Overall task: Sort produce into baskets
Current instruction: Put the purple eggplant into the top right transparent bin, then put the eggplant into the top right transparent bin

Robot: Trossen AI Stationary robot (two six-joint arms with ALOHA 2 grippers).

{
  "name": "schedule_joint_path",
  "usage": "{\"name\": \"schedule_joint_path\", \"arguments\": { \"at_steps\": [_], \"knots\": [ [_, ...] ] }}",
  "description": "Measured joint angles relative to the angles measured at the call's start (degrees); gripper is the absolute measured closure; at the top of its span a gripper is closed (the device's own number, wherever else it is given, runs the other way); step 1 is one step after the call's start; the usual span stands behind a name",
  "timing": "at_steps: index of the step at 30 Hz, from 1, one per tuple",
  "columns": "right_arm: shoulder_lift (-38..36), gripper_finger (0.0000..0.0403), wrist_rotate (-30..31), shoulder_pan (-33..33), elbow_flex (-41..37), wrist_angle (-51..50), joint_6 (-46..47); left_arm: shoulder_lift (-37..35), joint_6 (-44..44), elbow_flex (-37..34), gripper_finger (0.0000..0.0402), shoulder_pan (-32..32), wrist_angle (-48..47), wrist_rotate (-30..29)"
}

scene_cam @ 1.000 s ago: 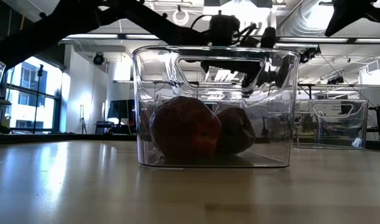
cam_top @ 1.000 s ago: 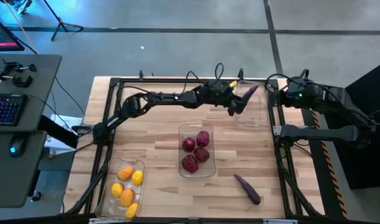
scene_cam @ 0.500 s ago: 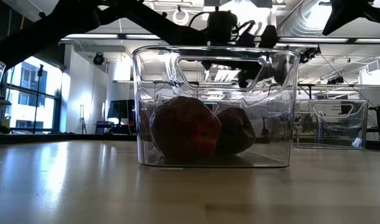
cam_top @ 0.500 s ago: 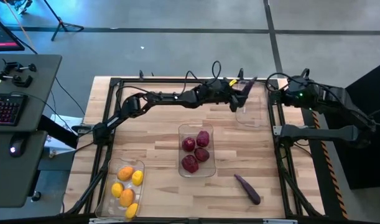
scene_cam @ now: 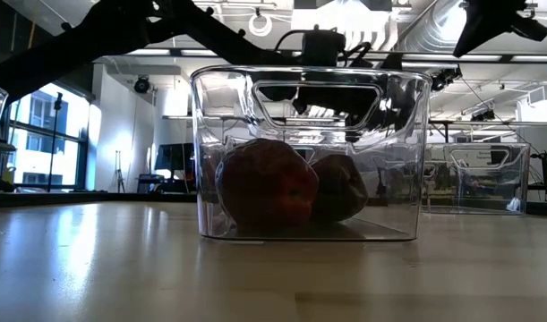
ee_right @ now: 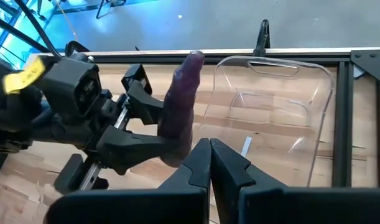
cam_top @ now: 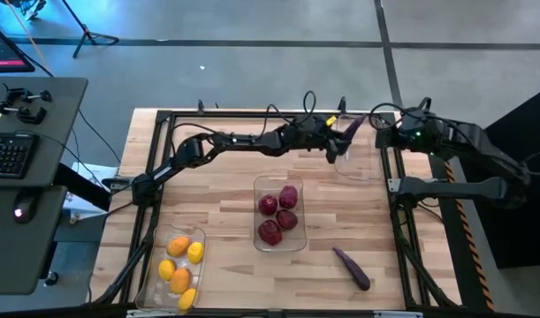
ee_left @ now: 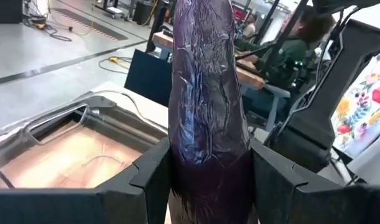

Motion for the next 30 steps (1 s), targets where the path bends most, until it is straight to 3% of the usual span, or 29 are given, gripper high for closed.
{"name": "schedule_joint_path", "arguments": {
  "at_steps": [7,14,23,30],
  "knots": [
    [0.1,0.0403,-0.2,0.0,-2.1,6.0,-1.6,0.0,2.6,0.0,0.0233,-1.1,-2.7,-4.2],
    [0.0,0.0403,-1.1,0.0,-2.1,9.3,-2.4,0.0,8.9,0.0,0.0188,-2.9,-2.8,-10.0],
    [0.0,0.0403,-1.1,0.0,-2.1,9.5,-2.4,1.4,8.8,-0.2,0.0113,-3.6,-3.5,-10.9],
    [-0.2,0.0403,-0.6,0.0,-2.1,9.9,-4.1,-5.2,12.3,0.0,0.0098,-2.0,-9.1,-11.5]
  ]
}}
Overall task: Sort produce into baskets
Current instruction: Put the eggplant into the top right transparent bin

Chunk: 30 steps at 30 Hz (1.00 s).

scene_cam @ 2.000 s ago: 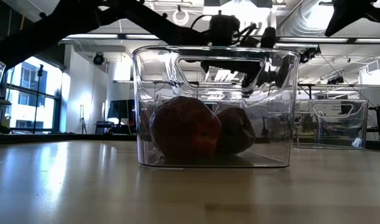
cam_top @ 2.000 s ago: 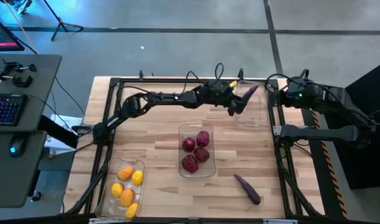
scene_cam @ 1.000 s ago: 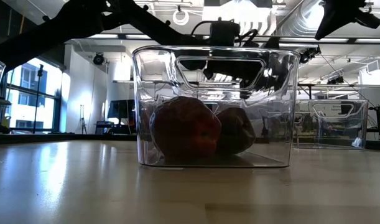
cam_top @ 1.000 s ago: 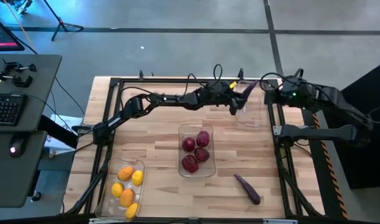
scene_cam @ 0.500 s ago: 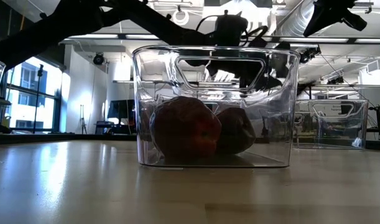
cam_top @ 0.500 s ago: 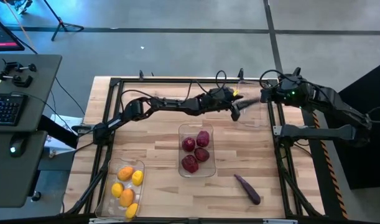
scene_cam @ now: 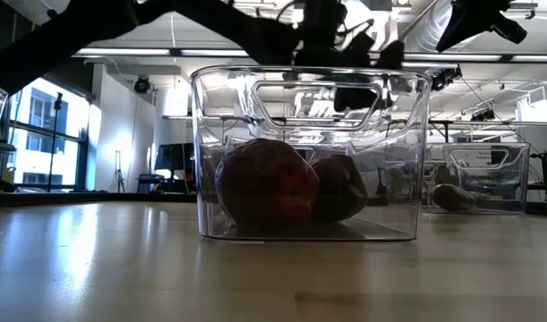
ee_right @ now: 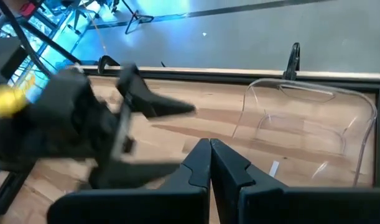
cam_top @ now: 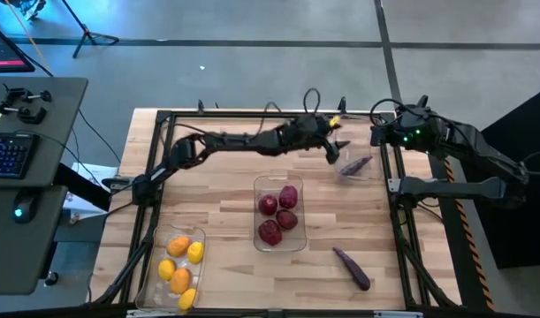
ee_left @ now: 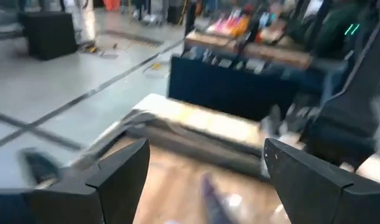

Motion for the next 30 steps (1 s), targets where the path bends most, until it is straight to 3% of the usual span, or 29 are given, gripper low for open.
{"name": "schedule_joint_path", "arguments": {
  "at_steps": [7,19,23,30],
  "knots": [
    [-0.3,0.0403,0.5,0.0,0.0,1.6,-3.5,-10.0,9.7,0.0,0.01,3.0,-18.7,-0.9],
    [0.7,0.0403,0.4,0.0,0.0,2.1,-10.0,-25.4,9.4,-2.1,0.0101,6.9,-53.3,-1.4],
    [0.6,0.0403,-3.1,0.0,0.0,1.8,-12.1,-33.5,6.0,-11.0,0.0101,6.7,-53.8,-1.1],
    [0.7,0.0403,-22.0,0.0,0.0,-1.7,-17.8,-54.3,-5.4,-37.9,0.0101,3.8,-43.7,-2.9]
  ]
}}
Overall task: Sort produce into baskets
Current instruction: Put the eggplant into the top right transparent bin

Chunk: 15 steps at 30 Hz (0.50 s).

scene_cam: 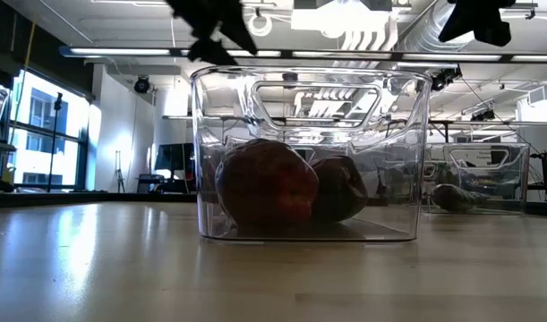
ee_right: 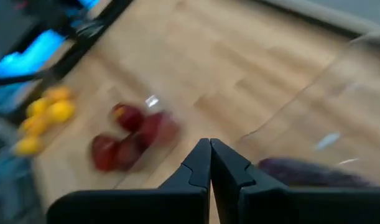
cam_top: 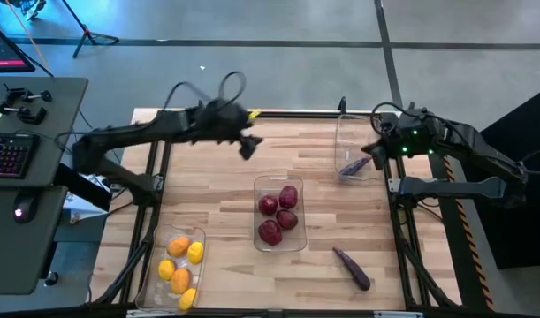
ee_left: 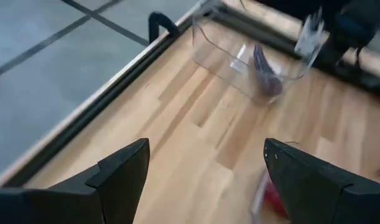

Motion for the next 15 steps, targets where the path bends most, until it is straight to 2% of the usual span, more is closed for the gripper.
{"name": "schedule_joint_path", "arguments": {
  "at_steps": [3,7,10,15],
  "knots": [
    [0.0,0.0403,-7.0,1.3,0.0,-0.1,1.6,-8.5,-6.8,-8.7,0.0101,-2.6,3.7,-3.9],
    [0.4,0.0403,-13.3,6.4,0.0,1.5,5.4,-17.0,-14.2,-15.2,0.0101,-6.4,6.5,-9.2],
    [2.0,0.0402,-14.6,12.1,0.0,3.2,7.8,-21.3,-17.5,-16.2,0.0101,-8.3,6.5,-12.0],
    [8.3,0.0402,-13.1,24.3,0.0,10.4,14.8,-25.9,-16.8,-16.2,0.0101,-8.8,7.9,-14.1]
  ]
}}
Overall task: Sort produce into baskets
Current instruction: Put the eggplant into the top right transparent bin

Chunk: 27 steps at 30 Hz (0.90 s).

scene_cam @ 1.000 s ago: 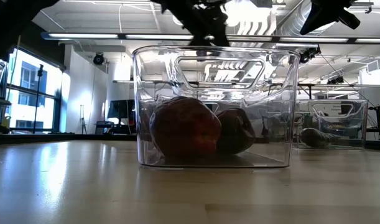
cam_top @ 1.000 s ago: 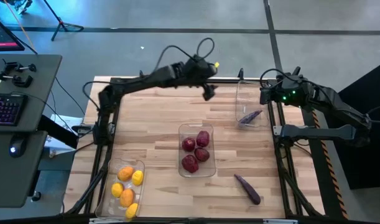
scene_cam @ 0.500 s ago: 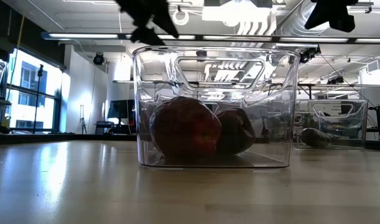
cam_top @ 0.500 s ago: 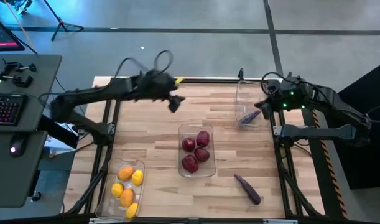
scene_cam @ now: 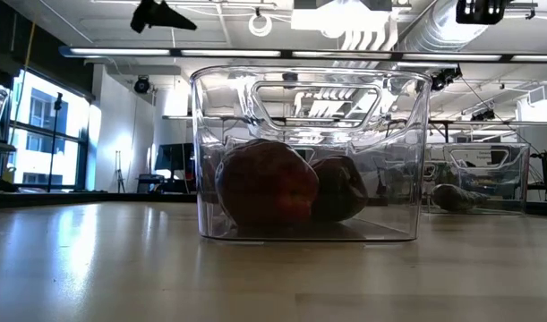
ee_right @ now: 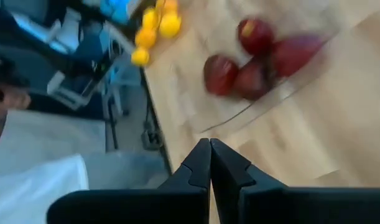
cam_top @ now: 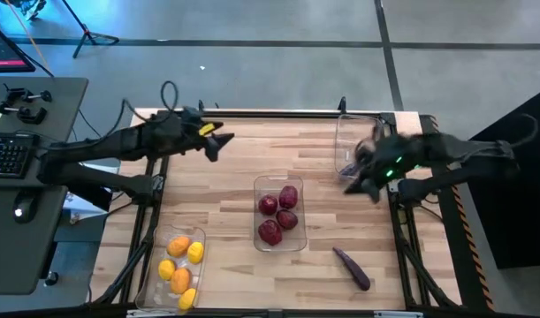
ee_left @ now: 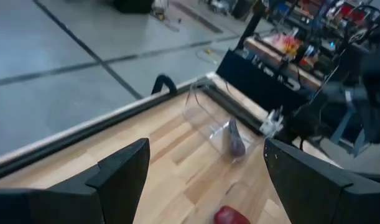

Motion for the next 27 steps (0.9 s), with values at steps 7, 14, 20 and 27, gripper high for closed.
{"name": "schedule_joint_path", "arguments": {
  "at_steps": [7,14,20,27],
  "knots": [
    [14.4,0.0351,0.8,16.6,0.0,-4.3,15.8,-4.6,5.4,0.0,0.0101,0.6,-0.7,-0.7],
    [31.6,0.0196,-9.3,30.1,0.0,-5.3,29.3,-8.3,12.6,0.0,0.0101,0.6,-1.4,2.6],
    [42.6,0.0108,-13.1,35.9,0.0,0.2,37.9,-11.0,13.4,0.0,0.0101,0.6,-2.3,5.4],
    [52.0,0.0098,-10.3,37.3,0.0,0.3,40.9,-12.0,13.1,0.0,0.0101,0.6,-2.3,5.3]
  ]
}}
